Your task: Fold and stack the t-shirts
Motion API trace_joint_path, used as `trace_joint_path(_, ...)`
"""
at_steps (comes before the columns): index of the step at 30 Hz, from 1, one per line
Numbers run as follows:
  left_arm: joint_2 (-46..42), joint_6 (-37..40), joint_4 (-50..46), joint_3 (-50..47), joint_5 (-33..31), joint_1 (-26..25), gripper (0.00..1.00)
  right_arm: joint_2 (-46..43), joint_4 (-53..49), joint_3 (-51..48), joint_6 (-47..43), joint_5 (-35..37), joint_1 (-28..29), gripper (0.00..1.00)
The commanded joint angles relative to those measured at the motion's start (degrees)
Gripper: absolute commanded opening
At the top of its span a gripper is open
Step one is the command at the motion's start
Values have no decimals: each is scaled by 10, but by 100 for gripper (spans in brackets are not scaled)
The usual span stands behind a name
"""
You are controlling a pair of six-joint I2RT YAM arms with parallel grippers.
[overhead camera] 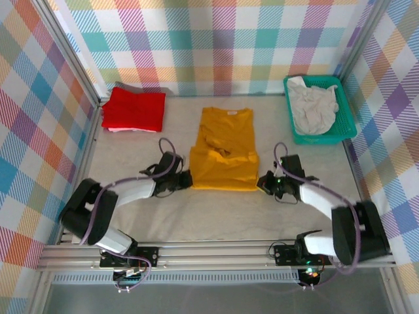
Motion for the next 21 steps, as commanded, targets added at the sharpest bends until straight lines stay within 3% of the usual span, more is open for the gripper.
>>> trace_joint_path(1,-91,-43,-102,-50,-39,-54,0,-126,-111,-43,13,15,30,0)
trace_joint_path(5,-242,-82,-221,-52,-82,-108,0,-271,-219,-45,39,35,43,0)
trace_joint_path(9,-327,-69,-286,-1,-116,-110,0,-328,-268,0,37,68,43,0)
trace_joint_path(16,-269,26,-278,133,-143,-87,0,-233,-193,133,-21,114,43,0)
trace_joint_path(21,-191,51,-186,166,-103,1,0,-116,-122,214,-53,157,40,0)
